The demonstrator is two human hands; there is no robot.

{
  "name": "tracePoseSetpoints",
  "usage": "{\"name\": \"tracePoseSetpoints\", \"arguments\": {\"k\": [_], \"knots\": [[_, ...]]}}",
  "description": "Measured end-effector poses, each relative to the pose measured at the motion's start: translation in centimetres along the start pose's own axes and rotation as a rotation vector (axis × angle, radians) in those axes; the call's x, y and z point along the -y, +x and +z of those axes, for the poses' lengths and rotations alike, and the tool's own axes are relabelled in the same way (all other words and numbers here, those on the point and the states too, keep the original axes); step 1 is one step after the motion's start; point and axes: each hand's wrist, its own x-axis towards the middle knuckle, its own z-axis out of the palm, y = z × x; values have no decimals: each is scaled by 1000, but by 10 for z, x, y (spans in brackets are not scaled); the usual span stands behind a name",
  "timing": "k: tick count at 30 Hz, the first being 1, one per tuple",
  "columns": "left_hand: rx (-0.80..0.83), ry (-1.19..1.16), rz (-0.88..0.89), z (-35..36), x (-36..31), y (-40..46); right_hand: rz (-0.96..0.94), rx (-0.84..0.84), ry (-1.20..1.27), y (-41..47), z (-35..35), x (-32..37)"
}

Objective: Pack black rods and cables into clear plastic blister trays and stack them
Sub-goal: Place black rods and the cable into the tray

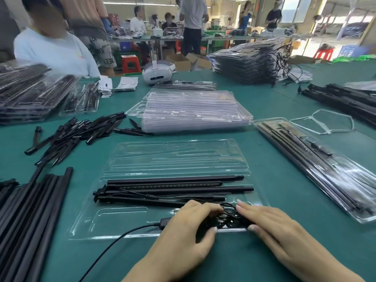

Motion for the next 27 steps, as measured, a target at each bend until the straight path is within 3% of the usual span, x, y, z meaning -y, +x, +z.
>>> {"name": "tracePoseSetpoints", "arguments": {"k": [6,10,16,23,27], "knots": [[-86,-59,-78,4,-5,5,-132,-50,-194,10,6,-4],[-83,-155,-128,-1,-2,13,-113,-173,-138,24,15,-6],[45,-117,-50,-7,3,17,-96,-164,-35,26,18,-6],[22,60,8,-4,6,15,-229,-166,-112,30,18,-12],[45,417,317,-5,0,9,-367,-67,-238,32,13,-15]]}}
